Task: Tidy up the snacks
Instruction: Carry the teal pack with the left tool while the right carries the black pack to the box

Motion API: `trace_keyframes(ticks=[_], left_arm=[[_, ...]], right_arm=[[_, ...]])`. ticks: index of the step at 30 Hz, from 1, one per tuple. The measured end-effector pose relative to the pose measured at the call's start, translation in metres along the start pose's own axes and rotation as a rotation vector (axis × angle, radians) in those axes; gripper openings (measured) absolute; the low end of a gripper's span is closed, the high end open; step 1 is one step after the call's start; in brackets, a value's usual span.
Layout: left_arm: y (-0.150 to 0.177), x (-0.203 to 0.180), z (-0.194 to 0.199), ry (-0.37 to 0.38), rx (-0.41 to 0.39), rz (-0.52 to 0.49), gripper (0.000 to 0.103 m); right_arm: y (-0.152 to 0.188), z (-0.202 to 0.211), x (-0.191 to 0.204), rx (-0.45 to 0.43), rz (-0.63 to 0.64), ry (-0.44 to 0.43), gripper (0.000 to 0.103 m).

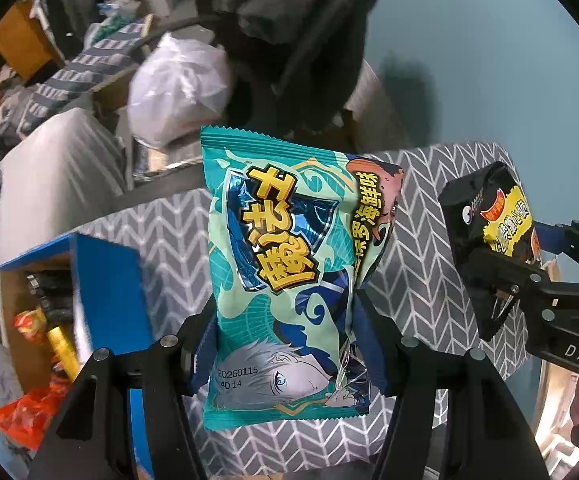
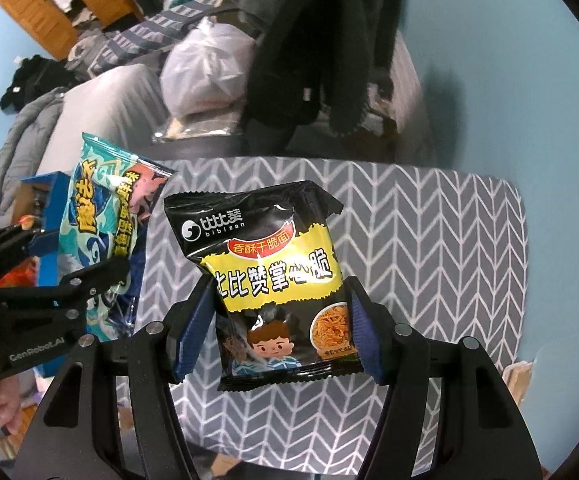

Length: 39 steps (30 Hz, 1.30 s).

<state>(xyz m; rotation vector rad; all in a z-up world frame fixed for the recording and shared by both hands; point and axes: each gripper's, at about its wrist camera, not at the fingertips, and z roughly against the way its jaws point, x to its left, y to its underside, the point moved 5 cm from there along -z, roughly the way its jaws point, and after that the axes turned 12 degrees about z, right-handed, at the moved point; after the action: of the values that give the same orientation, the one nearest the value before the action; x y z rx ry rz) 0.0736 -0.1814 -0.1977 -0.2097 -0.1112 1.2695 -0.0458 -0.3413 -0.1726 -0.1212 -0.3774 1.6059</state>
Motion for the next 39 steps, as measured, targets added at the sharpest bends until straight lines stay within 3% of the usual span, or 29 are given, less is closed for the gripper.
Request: trace_keyframes(ticks=[19,39], left_arm=[[0.035,0.101,0.06,-0.021,-0.059,0.187,0.063],[0.071,0.247,0.074,-0.088,-0.082,0.444,0.063]], right_arm=[[-0.039,0.025,0.1,-0.068,0.156,-0.067,0.064],[-0.086,-0.026,0.254,-0.024,0.349,-0.212,0.064]])
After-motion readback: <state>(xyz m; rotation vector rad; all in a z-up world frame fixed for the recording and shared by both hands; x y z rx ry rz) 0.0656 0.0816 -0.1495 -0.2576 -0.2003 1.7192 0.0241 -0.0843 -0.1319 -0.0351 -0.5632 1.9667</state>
